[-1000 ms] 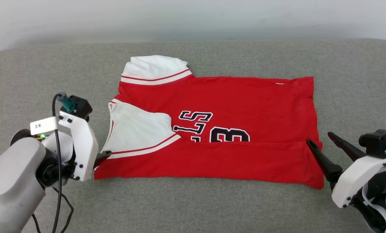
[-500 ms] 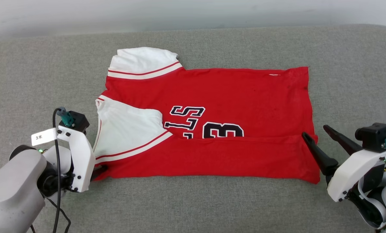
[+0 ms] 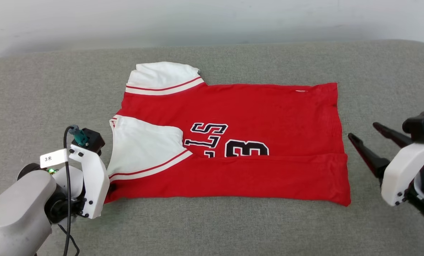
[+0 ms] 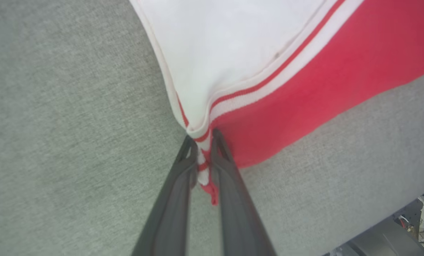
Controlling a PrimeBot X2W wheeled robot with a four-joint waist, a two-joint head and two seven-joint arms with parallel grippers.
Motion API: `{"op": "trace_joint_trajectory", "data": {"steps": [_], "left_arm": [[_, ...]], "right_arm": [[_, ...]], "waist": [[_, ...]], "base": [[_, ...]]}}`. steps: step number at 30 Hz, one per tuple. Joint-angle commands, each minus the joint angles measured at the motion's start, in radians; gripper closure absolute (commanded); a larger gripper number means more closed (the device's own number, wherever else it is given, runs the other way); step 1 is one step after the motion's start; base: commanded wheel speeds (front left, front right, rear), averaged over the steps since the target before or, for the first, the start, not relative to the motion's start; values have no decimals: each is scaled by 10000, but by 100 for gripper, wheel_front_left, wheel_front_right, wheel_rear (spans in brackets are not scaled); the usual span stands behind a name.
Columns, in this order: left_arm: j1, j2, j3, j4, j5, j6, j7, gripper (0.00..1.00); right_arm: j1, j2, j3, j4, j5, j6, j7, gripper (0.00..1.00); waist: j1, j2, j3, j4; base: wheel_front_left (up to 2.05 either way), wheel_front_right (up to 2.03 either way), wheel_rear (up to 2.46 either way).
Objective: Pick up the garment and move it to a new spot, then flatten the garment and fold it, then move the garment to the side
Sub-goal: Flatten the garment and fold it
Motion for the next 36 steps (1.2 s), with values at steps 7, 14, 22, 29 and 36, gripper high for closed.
{"op": "trace_joint_trajectory", "data": {"steps": [7,14,22,29,36], "left_arm": [[-241,274,-107,-543,182,-6,-463,100],[-404,239,-165,-947,403,48,-662,100],[-562,107,-244,-1259,578,141,-709,100],[-693,65,-272,-1388,688,178,-779,100],[-765,7,-288,-1310,725,174,-862,100]], "right_arm": [[-546,-768,205,-387,356,-10,1968,0],[-655,-1139,652,-285,1004,-8,4619,0],[-310,-820,811,230,1282,-10,5908,0],[-418,-268,1226,1123,1143,-8,5874,0],[-135,341,2326,2310,1264,9,5520,0]], "waist": [[0,-1,-153,166],[0,-1,-65,295],[0,-1,179,494],[0,-1,502,622],[0,-1,712,726]], "base": [[0,0,0],[0,0,0],[0,0,0],[0,0,0],[0,0,0]]}}
